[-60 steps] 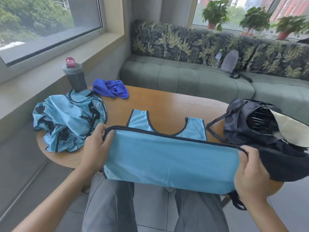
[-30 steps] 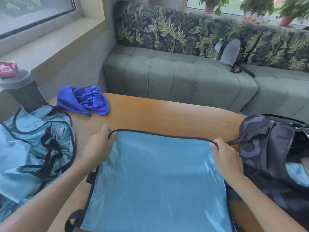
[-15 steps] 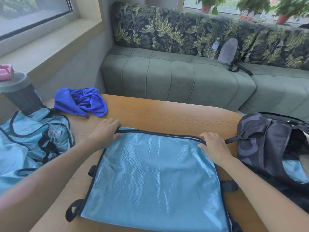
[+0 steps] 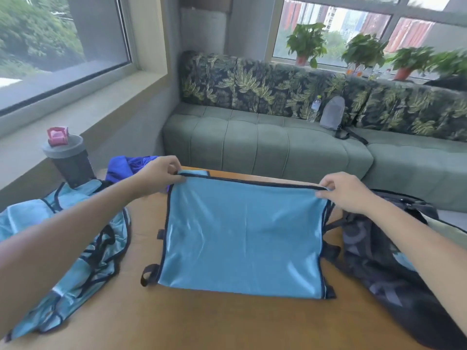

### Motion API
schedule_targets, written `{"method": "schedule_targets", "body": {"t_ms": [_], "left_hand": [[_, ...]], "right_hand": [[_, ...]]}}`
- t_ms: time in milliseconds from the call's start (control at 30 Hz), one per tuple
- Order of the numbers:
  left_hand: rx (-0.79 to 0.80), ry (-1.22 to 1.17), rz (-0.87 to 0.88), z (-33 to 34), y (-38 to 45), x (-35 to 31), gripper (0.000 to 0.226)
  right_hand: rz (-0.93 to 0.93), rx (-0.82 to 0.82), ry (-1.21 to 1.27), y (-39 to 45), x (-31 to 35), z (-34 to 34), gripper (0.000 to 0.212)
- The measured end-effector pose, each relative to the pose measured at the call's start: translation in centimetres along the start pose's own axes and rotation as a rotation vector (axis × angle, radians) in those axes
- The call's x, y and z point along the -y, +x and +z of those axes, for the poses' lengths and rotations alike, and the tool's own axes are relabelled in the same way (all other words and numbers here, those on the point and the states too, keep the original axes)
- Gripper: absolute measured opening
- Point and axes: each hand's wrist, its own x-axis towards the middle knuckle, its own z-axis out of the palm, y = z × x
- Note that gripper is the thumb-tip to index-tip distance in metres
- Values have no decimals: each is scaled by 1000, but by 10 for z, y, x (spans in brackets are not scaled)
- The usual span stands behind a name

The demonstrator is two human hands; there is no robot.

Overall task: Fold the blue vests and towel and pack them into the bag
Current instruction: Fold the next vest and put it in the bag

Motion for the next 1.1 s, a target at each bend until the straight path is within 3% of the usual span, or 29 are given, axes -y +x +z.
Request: {"method": "schedule_targets", "body": {"t_ms": [100, 167, 367, 533, 633, 733, 800, 967, 1100], "left_hand": [[-40, -221, 64, -33, 1, -23, 10], [-94, -290, 115, -46, -2, -37, 15], [-273, -224, 254, -56, -25, -41, 36], [-257, -304, 267, -1, -98, 4, 34], [-217, -302, 151, 57, -151, 61, 33], [-139, -110, 90, 98, -200, 108, 38], [-92, 3, 164, 110, -226, 124, 45], [78, 154, 194, 98, -240, 113, 36], [0, 197, 127, 85, -209, 99, 35]], "right_hand": [[2, -137, 187, -3, 17, -39, 5], [-36, -257, 261, -6, 25, -53, 9], [-178, -490, 262, -42, 33, -49, 5], [-177, -403, 236, -96, 7, 30, 17], [-139, -265, 228, -143, -16, 103, 33], [-132, -142, 175, -191, -36, 161, 43], [-138, -93, 100, -216, -44, 186, 41], [-219, -189, -149, -250, -52, 215, 48], [-183, -206, -21, -269, -29, 220, 52]]}}
